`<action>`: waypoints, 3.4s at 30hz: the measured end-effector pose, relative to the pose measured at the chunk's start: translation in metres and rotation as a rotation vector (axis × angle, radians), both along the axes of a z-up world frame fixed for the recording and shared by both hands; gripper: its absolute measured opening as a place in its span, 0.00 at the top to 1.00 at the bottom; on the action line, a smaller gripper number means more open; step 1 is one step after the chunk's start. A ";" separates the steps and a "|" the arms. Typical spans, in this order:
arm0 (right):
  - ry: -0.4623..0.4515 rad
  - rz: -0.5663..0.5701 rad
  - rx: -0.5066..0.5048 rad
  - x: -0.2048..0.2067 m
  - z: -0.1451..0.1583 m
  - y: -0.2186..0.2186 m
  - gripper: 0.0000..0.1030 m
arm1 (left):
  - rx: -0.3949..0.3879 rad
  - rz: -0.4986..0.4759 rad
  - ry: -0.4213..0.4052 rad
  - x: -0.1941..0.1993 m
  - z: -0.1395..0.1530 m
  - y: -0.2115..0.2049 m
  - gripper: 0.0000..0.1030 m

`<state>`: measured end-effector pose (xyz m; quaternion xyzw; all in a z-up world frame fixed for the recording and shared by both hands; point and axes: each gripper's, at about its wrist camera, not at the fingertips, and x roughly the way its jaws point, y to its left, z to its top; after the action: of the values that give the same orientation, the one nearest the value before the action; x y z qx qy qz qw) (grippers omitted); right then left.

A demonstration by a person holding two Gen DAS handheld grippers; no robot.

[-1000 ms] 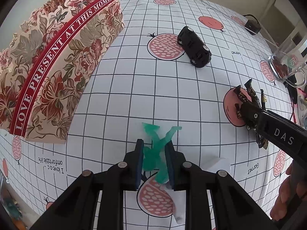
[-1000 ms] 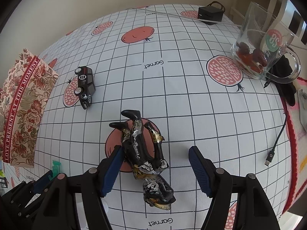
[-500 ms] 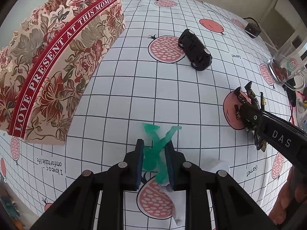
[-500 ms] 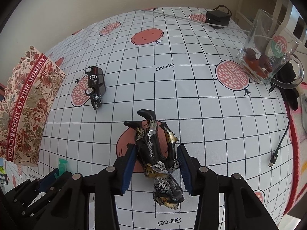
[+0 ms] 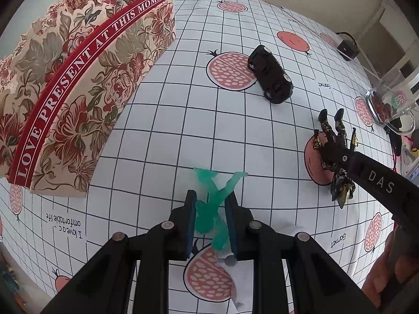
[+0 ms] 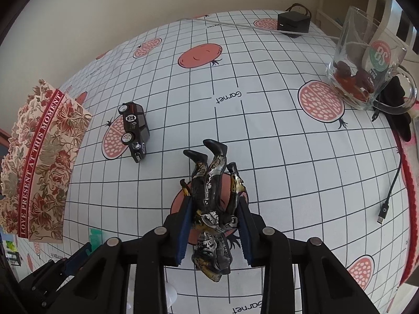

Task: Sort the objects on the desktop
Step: 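Grasp the black-gold figurine with right tool while left tool grasps the green toy, then lift and carry the figurine and green toy over the gift box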

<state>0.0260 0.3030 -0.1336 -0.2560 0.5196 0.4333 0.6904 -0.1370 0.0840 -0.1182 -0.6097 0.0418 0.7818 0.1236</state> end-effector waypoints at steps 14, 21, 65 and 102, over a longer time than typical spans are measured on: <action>0.072 -0.061 0.049 0.000 -0.004 0.010 0.65 | 0.065 0.065 -0.027 -0.021 -0.002 -0.001 0.78; 0.132 -0.093 0.129 0.004 0.010 0.017 0.65 | 0.127 0.067 0.013 -0.025 0.026 -0.006 0.78; 0.331 0.151 0.598 -0.097 0.158 0.075 0.66 | 0.530 0.364 0.407 -0.083 0.191 -0.146 0.78; 0.289 0.342 0.383 -0.200 0.082 0.118 0.65 | 0.440 0.662 0.230 -0.089 0.105 -0.203 0.79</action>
<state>-0.1739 0.4209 -0.0516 -0.1406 0.4707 0.6655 0.5619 -0.2262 -0.1189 -0.0132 -0.4579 -0.3112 0.8327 -0.0125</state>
